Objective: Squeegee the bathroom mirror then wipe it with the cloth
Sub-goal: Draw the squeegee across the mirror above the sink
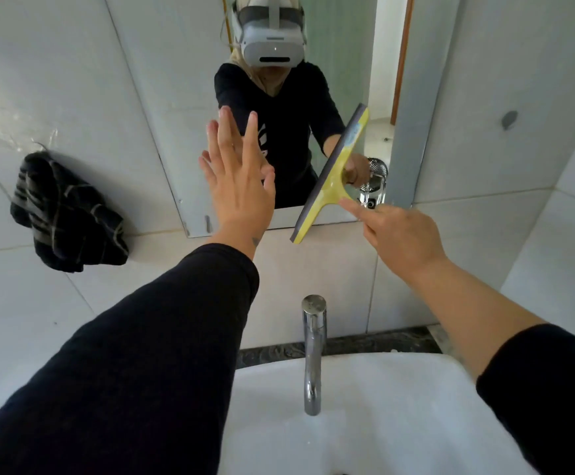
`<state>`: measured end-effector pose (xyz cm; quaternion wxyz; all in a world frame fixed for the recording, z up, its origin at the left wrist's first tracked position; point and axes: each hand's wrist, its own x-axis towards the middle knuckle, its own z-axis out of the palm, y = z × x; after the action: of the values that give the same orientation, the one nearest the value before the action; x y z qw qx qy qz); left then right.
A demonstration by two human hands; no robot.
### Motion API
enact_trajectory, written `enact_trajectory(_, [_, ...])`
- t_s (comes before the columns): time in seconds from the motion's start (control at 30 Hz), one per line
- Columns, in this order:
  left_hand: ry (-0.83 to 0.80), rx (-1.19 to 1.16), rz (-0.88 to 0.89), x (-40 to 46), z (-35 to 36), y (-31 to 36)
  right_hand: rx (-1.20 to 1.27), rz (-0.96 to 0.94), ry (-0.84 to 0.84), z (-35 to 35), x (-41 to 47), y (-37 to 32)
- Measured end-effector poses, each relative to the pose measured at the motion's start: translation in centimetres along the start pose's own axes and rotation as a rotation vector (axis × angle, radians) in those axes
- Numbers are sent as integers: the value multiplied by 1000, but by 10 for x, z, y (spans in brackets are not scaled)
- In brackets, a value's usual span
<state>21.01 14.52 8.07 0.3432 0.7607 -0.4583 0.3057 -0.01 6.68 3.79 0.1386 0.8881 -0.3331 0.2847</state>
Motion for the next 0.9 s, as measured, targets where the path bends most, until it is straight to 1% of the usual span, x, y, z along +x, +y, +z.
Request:
enact_trajectory(0.13, [-32, 25, 91, 3, 13, 32, 18, 79, -32, -4, -12, 21])
enact_trajectory(0.23, [-40, 55, 126, 2, 26, 50, 48, 121, -20, -2, -16, 28])
enact_trajectory(0.33, [-50, 65, 148, -2, 39, 60, 64, 172, -54, 5, -23, 37])
enact_trajectory(0.53, [-52, 93, 121, -2, 50, 66, 145, 227, -34, 16, -33, 46])
enact_trajectory(0.67, [-38, 83, 124, -2, 52, 66, 256, 330, -23, 30, -43, 44])
enact_trajectory(0.9, [-28, 98, 131, -3, 53, 65, 371, 369, 7, 36, -47, 41])
